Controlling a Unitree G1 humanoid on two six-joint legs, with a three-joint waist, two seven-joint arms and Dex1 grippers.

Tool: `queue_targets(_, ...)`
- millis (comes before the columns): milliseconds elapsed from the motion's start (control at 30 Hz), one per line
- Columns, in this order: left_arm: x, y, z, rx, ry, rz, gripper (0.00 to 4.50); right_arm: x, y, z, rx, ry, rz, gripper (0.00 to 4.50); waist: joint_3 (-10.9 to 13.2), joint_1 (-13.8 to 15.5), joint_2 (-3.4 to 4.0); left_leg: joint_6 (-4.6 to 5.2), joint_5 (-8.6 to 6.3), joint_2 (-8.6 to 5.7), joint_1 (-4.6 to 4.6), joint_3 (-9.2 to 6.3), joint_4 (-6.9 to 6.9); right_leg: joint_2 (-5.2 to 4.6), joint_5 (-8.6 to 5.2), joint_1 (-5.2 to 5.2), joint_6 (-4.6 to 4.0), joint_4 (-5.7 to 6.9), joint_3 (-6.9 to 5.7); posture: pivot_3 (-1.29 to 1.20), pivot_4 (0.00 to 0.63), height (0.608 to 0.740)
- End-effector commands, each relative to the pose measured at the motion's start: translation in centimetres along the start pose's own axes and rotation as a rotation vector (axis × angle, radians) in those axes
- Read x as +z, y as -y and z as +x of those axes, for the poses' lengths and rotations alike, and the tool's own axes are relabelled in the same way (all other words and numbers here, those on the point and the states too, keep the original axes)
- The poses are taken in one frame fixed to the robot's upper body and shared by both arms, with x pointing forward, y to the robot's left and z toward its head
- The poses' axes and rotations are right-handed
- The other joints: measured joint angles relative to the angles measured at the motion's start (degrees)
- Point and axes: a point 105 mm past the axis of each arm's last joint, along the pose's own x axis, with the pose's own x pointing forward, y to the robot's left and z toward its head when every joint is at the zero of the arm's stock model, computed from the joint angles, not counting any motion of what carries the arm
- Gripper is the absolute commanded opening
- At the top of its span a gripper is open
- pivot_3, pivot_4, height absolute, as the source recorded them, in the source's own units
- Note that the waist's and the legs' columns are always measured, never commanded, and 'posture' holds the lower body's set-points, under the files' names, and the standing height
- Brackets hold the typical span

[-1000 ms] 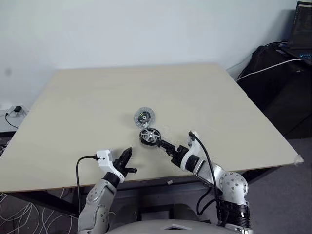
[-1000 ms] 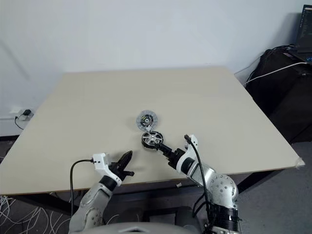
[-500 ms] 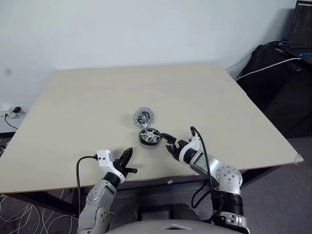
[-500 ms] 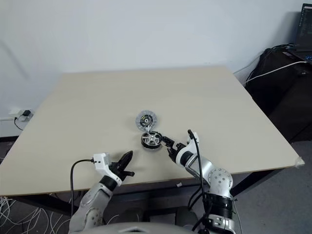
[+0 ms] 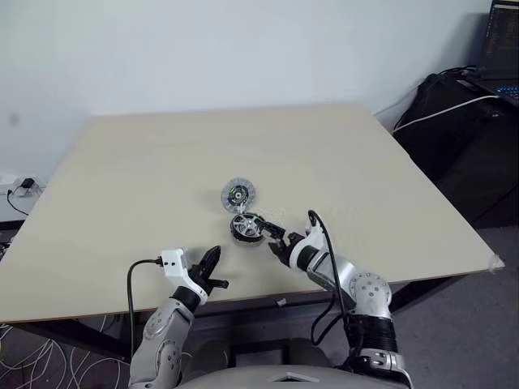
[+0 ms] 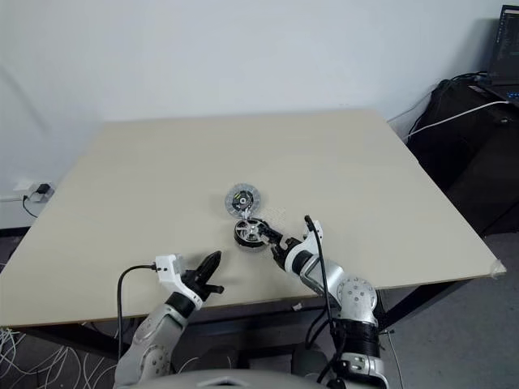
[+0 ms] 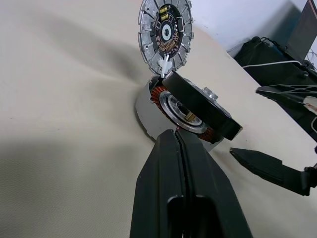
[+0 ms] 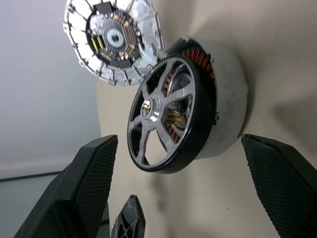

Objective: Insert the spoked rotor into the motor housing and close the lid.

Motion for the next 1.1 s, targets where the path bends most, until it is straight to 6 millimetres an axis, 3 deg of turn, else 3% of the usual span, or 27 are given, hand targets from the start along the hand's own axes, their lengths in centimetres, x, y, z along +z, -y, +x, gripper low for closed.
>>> queue_targets(33, 0.67, 0.55, 0.33, -0.028, 0.024, 0.011, 0.0, -0.77, -3.73, 1.64, 0.13, -0.008, 0.036, 4.31, 0.0, 0.0, 0.02, 0.0, 0.0, 0.0, 0.0, 0.0, 0.0, 0.0, 0.0, 0.0, 0.0, 0.0, 0.0, 0.0, 0.0, 0.74)
queue_targets(600, 0.74, 0.55, 0.31, -0.024, 0.031, 0.015, 0.0, -0.33, -3.1, 2.42, 0.102, -0.003, 0.019, 4.31, 0.0, -0.1, 0.05, 0.01, 0.01, 0.0, -0.01, 0.0, -0.02, 0.01, 0.0, -0.01, -0.01, 0.0, 0.0, 0.0, 0.0, 0.74)
queue_targets(1000, 0.7, 0.54, 0.38, -0.027, 0.028, 0.008, 0.0, -0.53, -2.86, 2.35, 0.087, -0.012, 0.008, 0.51, 0.0, -0.2, 0.07, 0.01, 0.01, 0.0, -0.01, 0.0, -0.03, 0.0, 0.0, -0.02, -0.01, 0.0, 0.0, 0.0, 0.0, 0.74)
queue_targets(1100, 0.69, 0.53, 0.38, -0.026, 0.028, 0.006, 0.0, -0.58, -2.89, 2.31, 0.088, -0.013, 0.006, 0.39, 0.0, -0.2, 0.08, 0.01, 0.01, 0.0, -0.01, 0.0, -0.03, 0.0, 0.0, -0.02, -0.01, -0.01, 0.0, 0.0, 0.0, 0.74)
